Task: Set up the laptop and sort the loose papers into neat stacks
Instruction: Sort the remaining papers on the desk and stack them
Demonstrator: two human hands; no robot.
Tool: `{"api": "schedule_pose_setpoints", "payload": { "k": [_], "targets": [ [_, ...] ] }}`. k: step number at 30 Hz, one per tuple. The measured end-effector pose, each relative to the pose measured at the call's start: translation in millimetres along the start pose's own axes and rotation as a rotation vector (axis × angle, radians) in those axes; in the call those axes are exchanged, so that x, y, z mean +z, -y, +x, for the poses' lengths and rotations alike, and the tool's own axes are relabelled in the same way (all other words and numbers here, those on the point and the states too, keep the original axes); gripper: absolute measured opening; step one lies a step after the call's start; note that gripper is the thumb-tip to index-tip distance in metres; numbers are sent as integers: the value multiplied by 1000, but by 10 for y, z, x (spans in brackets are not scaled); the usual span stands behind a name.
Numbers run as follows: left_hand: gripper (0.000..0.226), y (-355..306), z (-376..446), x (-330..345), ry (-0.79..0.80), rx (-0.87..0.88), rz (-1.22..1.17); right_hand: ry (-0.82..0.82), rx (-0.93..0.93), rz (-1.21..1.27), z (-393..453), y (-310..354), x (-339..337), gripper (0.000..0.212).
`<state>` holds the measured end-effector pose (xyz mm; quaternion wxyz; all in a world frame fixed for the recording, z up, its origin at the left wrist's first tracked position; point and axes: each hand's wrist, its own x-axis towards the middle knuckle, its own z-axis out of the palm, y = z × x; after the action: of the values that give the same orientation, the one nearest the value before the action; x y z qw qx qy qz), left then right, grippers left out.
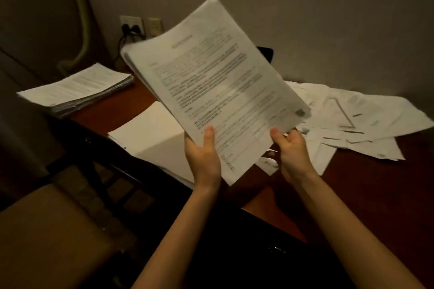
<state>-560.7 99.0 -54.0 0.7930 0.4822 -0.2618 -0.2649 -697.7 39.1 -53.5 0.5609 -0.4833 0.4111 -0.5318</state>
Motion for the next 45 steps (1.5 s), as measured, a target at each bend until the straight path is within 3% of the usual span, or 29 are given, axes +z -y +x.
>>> {"api": "schedule_pose_setpoints", "payload": {
  "k": [5,9,13,16,18,23,26,34,38,43,45],
  "targets": [
    [52,26,290,-552,-253,22,138,79,238,-33,189,-157,576,18],
    [74,145,529,-862,-453,-170,198,80,293,-178,282,-287,714,27],
    [94,393,762,-1004,-423,-398,267,103,288,-353,253,-342,639,27],
    [106,578,889,-1051,-402,-454,230,166,237,-741,230,-291,550,21],
    [111,639,925,-1045,-413,-451,196,180,249,-911,227,-249,534,30],
    [99,665,959,-1014,-379,-320,196,187,414,-635,231,-151,579,28],
    [111,626,985,-974,-376,-323,183,230,474,-553,204,-137,564,21],
    [104,488,1117,-986,-409,-383,411,261,354,-654,88,-267,787,8],
    [114,507,1003,-972,-366,-295,337,216,331,-628,34,-292,787,29],
    [103,504,772,-849,-339,-144,191,178,373,-590,-7,-316,663,54],
    [103,482,744,-823,-366,-112,199,238,364,-640,-7,-342,675,51]
  ]
}}
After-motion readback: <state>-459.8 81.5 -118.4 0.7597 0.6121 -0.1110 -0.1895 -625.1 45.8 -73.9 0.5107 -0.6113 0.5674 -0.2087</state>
